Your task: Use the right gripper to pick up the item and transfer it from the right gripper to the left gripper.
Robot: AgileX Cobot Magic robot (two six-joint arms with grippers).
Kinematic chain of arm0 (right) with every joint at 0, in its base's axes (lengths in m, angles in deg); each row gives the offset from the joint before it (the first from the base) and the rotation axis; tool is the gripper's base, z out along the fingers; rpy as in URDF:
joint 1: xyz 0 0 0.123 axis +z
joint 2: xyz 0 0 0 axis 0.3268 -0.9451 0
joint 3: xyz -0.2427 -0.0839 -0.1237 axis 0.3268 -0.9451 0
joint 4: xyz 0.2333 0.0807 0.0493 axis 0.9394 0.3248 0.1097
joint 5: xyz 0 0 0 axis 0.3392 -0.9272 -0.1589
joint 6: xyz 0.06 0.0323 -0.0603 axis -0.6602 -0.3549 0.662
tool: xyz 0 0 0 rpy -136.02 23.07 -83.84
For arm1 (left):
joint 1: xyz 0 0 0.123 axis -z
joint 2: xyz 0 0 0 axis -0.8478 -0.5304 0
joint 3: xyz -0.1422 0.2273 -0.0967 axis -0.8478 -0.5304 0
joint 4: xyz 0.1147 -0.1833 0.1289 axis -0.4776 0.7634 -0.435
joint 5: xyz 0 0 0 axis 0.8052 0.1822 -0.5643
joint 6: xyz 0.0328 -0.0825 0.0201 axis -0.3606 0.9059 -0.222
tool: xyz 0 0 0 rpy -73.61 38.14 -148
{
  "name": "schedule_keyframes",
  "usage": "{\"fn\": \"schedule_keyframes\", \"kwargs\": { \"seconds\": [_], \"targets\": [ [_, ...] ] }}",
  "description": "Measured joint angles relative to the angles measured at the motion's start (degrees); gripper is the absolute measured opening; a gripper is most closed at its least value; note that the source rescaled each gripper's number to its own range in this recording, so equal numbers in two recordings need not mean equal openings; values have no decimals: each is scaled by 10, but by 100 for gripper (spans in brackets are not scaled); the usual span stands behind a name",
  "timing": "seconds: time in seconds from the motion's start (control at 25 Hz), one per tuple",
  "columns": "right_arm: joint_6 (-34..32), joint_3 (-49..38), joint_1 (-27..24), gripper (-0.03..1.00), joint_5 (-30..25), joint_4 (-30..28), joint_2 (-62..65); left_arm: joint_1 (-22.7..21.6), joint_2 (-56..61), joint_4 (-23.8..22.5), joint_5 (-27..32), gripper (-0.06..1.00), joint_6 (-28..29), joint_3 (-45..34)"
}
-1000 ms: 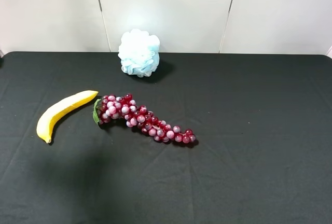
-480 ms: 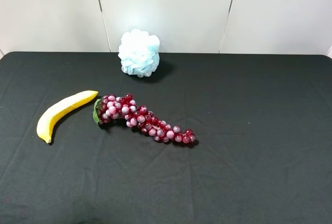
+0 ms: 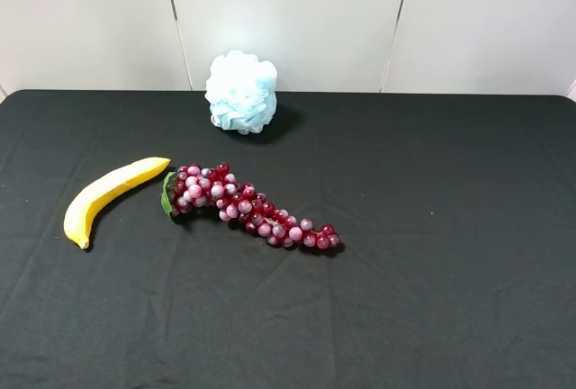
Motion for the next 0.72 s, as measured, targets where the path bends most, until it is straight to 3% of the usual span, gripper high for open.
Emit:
{"fn": "schedule_keyframes", "kwargs": {
  "seconds": [0.28,0.72],
  "targets": [
    [0,0,0,100,0,0,0,0,58,73,-25,99,-49,-35],
    [0,0,0,100,0,0,0,0,65,77,-27,96,-59,-37]
  ]
}}
